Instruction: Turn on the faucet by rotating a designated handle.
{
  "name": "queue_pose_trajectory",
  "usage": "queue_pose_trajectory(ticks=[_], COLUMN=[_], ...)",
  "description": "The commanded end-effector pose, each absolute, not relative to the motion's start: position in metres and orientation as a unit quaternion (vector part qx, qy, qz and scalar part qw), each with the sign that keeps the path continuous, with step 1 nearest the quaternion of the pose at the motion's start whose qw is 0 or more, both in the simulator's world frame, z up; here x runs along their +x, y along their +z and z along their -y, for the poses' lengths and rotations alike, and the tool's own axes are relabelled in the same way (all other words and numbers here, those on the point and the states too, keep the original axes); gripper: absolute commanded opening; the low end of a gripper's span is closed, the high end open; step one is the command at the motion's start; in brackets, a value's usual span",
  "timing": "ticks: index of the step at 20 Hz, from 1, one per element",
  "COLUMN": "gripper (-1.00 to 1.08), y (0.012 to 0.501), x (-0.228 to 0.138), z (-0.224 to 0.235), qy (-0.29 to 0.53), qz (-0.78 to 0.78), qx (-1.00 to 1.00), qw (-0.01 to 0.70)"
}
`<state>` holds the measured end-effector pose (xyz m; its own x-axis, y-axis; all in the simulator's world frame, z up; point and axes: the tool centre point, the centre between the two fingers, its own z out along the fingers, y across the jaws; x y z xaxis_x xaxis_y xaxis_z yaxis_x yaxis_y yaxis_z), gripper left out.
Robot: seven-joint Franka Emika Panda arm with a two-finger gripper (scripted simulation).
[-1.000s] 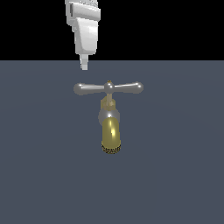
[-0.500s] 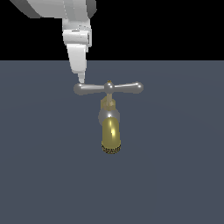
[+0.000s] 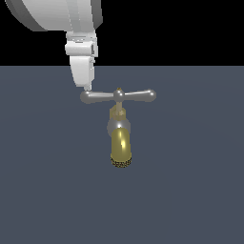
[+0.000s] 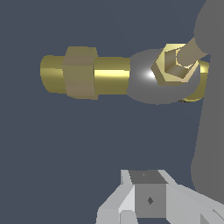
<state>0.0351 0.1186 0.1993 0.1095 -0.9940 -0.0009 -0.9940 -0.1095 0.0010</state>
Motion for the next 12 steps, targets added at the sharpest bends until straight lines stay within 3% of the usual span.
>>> queue_pose_trajectory(ticks=[1, 12], gripper=[-1.00, -1.00], y=[0.199, 0.199], x=[0.036, 0.010], z=[-0.119, -0.119], qy=[0.000, 0.000], qz=[0.668, 0.668], qx=[0.744, 0.744], qw=[0.000, 0.000])
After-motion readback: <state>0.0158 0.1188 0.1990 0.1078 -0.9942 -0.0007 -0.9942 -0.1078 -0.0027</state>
